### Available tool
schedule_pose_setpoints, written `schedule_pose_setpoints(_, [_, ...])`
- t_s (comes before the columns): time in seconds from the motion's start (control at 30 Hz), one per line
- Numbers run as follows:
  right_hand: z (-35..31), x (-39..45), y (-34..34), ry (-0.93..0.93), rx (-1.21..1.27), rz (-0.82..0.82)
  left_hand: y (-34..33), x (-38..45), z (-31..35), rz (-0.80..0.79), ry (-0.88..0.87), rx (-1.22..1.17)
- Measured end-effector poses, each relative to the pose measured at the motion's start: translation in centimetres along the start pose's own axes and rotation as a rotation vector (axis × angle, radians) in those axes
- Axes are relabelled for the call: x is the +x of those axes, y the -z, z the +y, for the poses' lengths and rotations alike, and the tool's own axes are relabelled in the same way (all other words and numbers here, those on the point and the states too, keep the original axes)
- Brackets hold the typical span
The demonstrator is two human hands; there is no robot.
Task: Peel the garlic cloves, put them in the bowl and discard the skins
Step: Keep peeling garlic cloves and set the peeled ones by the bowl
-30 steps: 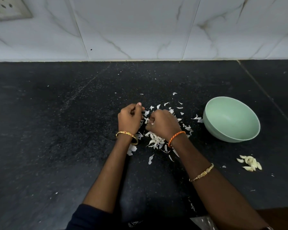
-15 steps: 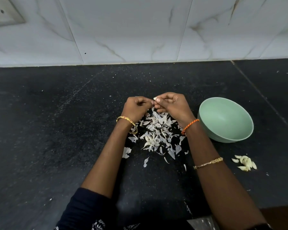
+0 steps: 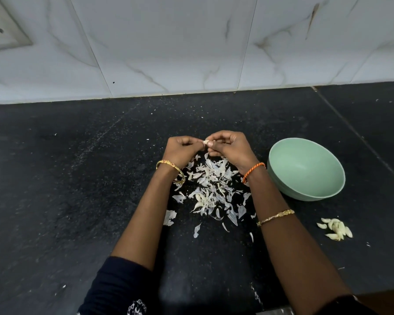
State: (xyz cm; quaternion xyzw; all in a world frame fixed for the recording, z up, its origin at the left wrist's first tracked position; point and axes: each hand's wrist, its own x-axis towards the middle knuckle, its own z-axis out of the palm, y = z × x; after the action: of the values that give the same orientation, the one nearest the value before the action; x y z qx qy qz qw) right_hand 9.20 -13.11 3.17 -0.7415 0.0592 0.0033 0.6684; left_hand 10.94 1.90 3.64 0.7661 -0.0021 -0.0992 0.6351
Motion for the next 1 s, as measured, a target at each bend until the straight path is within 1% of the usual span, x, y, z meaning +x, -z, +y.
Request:
schedule_pose_setpoints(0.1, [-0.1, 0.3, 0.2, 0.014, -0.039, -0.027, -0.1, 0.2, 0.1, 0.023, 0.020, -0.008])
schedule_pose_setpoints(0.2, [0.0, 0.5, 0.0, 0.045, -0.081, -0.032, -0.1, 0.6, -0.1, 0.063, -0.009, 0.016])
schedule_pose_setpoints(0.37, [0.9, 0.0, -0.5, 0.087, -0.102, 0.014, -0.5, 0.0, -0.9, 0.136, -0.031, 0.023])
schedule_pose_setpoints(0.6, [1.6, -1.9, -0.5, 0.108, -0.085, 0.051, -1.0, -1.3, -0.9, 0.138, -0.004, 0.040])
schedule_pose_setpoints(0.8, [0.4, -3.1, 0.2, 0.143, -0.032, 0.034, -1.3, -2.5, 0.4, 0.120, -0.027, 0.012])
schedule_pose_setpoints(0.93, [-0.4, -4.1, 0.5, 0.131, 0.047, 0.000, -0.9, -3.3, 1.7, 0.065, 0.087, -0.043])
schedule_pose_setpoints(1.0, [-0.6, -4.5, 0.4, 0.138, -0.013, -0.008, -0.7, -3.6, 2.1, 0.032, 0.152, -0.051])
